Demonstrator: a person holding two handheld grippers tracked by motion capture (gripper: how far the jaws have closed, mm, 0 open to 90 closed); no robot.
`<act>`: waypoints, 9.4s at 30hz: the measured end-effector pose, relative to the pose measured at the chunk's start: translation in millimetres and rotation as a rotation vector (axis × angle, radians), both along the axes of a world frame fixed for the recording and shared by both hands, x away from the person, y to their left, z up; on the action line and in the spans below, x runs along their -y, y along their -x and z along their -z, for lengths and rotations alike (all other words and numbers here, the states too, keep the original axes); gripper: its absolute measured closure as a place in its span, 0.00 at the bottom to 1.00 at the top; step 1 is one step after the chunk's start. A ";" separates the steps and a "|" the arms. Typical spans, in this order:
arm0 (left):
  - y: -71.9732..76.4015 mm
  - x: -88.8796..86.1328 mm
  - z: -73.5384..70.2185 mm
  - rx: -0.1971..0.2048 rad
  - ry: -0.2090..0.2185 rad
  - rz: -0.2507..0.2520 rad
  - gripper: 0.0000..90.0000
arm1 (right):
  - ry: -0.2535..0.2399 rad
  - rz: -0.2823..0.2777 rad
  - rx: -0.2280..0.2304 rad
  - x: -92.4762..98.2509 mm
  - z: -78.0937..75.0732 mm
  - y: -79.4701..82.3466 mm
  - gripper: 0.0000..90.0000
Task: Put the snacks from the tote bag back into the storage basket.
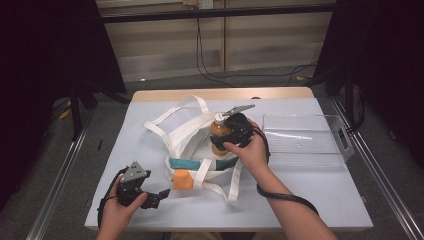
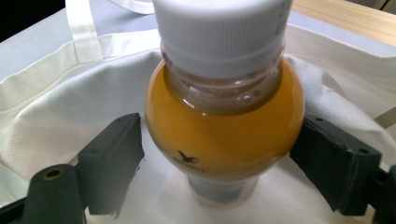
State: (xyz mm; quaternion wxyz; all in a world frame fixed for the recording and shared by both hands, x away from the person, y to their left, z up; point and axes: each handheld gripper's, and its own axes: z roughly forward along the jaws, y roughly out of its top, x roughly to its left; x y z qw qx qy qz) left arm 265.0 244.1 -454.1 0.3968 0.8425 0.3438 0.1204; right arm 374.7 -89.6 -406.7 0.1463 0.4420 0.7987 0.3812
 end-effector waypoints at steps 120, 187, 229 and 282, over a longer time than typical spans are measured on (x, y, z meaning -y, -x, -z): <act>-1.2 1.5 -0.8 0.002 0.007 0.003 0.04 | 0.362 -0.063 -0.442 3.0 -111.0 -36.8 0.34; -1.1 3.6 -1.5 0.003 -0.002 0.008 0.04 | 0.349 0.045 -0.526 65.9 -167.9 -34.2 0.34; -0.9 4.3 -0.9 -0.002 0.002 0.004 0.04 | 0.352 0.092 -0.579 111.8 -141.2 -25.9 0.34; -1.0 4.9 -1.0 0.001 0.002 0.001 0.04 | 0.357 0.079 -0.608 124.6 -118.3 -15.5 0.34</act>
